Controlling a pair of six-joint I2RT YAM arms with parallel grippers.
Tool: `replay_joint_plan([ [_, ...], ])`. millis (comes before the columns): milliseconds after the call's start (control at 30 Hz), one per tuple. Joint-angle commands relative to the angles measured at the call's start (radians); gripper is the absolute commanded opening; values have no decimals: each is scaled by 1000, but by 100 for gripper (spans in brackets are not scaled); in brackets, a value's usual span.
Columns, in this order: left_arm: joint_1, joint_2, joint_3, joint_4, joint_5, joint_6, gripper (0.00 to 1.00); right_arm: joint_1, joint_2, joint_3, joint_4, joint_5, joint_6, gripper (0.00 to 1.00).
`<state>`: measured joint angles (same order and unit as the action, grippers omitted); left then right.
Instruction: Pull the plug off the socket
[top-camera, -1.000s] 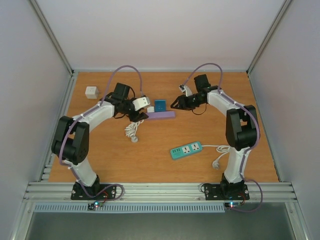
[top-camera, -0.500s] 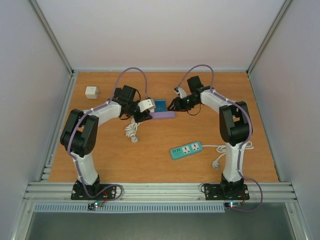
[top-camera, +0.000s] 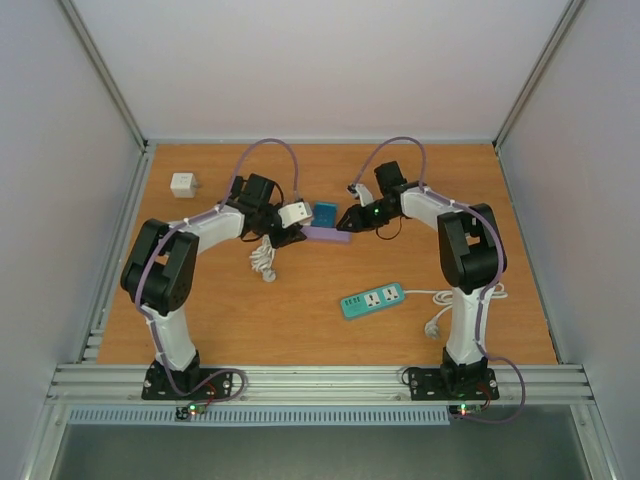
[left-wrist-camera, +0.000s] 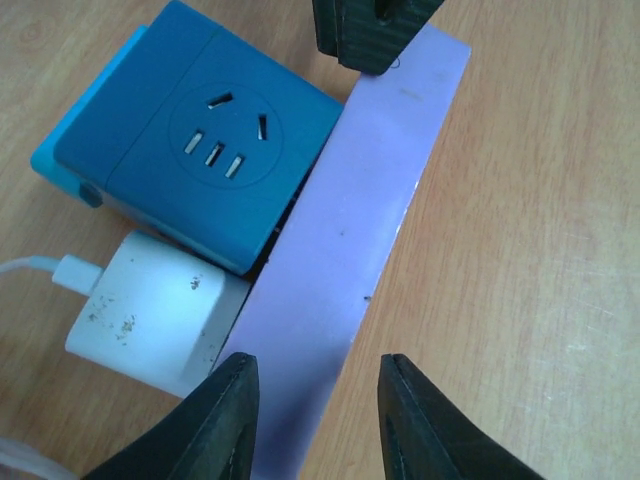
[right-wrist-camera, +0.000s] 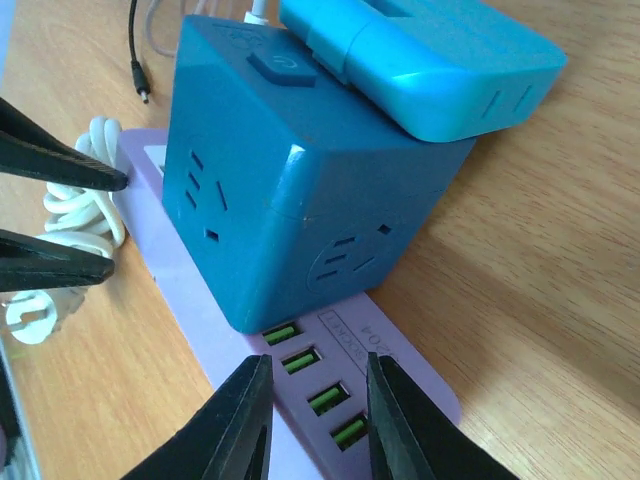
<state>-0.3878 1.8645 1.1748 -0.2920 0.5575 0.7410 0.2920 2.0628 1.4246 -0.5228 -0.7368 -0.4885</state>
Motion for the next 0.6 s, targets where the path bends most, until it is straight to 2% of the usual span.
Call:
replay_joint_plan([
  [0, -3, -53, -33, 53, -2, -14, 37, 18, -56, -76, 33, 53, -61, 28],
  [100, 9, -58, -10, 78, -4, -30, 38, 22, -72, -107, 58, 70, -81, 27],
  [167, 23, -33, 33, 39, 8, -20, 39, 24, -83, -121, 68, 76, -96, 27],
  [300, 44, 14, 100, -28, 19, 50, 42, 28, -101, -150, 86, 94, -139, 27],
  [567, 41, 48, 133, -97, 28, 187, 45, 50, -140, -222, 135, 129, -210, 27],
])
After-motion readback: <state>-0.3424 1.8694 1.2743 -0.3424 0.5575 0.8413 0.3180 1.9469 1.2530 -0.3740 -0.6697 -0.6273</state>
